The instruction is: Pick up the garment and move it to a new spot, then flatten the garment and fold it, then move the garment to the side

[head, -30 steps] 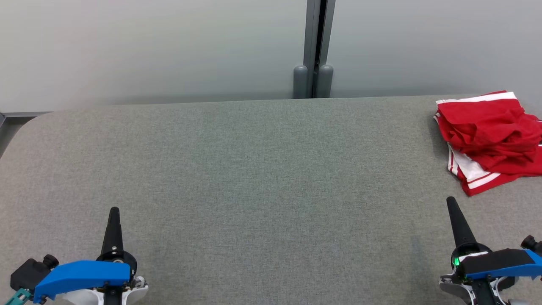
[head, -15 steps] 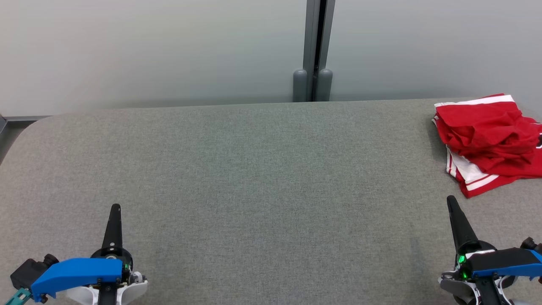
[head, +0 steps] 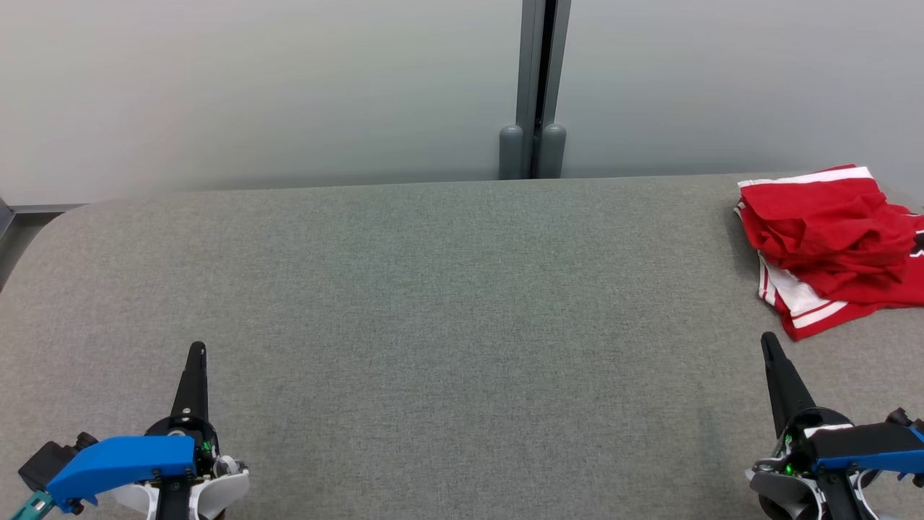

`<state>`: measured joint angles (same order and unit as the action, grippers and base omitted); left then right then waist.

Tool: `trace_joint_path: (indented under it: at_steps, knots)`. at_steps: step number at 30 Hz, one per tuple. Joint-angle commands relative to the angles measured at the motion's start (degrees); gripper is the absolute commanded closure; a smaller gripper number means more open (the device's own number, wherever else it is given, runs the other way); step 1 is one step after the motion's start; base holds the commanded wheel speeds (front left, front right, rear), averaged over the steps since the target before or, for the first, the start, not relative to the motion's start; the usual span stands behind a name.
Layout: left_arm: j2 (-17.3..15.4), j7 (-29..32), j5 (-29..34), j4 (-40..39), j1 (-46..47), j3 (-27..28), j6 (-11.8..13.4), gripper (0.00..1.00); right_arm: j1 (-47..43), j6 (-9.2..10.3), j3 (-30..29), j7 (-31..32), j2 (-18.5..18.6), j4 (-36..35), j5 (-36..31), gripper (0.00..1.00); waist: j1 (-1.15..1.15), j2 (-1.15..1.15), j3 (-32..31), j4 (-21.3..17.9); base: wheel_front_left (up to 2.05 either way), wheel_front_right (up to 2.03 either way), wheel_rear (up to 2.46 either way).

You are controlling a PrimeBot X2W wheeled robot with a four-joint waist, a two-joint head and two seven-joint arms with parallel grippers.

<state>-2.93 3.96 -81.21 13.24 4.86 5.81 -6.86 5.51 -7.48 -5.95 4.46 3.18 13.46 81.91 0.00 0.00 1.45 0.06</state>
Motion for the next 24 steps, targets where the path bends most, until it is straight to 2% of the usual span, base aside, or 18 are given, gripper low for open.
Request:
trace_joint_path:
  at_steps: [1, 24]
  knots:
    - [0.0, 0.3, -1.2, 0.1, 0.8, 0.3, -0.4, 1.00, 0.8, -0.02, -0.2, 0.3, -0.1, -0.1, 1.2, 1.00, 0.00, 0.00, -0.1, 0.0, 0.00, 0.00, 0.00]
    - [0.1, 2.7, -11.1, 0.9, 1.7, 0.8, -0.9, 1.00, 1.1, -0.02, -0.7, 2.2, -0.4, 0.7, 10.4, 1.00, 0.00, 0.00, -1.2, -0.1, 0.00, 0.00, 0.00]
